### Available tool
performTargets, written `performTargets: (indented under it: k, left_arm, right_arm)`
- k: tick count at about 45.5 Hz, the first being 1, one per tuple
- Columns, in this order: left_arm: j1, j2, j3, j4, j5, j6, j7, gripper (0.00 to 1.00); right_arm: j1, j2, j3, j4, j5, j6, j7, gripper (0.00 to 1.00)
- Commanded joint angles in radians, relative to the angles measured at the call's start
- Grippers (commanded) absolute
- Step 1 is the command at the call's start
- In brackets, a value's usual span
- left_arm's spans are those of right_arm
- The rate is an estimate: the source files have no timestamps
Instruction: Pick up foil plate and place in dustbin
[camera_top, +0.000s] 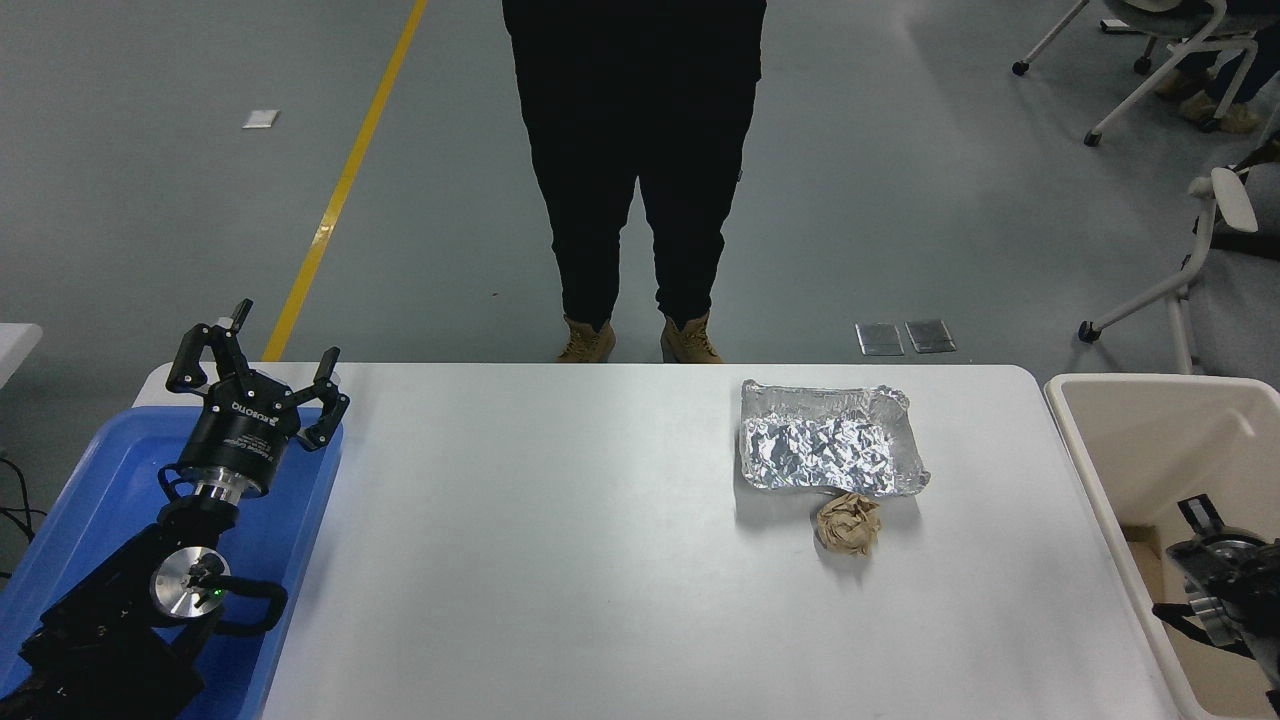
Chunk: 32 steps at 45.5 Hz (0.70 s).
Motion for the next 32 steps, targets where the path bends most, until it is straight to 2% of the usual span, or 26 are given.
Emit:
performTargets:
  k: [1,32]
  left_arm:
    - [0.0,-0.001,0.0,0.0,0.0,0.0,0.0,0.98]
    - [0.0,-0.001,0.0,0.0,0.0,0.0,0.0,0.98]
  right_arm:
    - [-0.004,0.001,0.0,-0.001,0.0,-0.002,0.0,0.0]
    - [-0.01,0.004,-0.001,-0.001,0.0,-0.005,0.0,0.0]
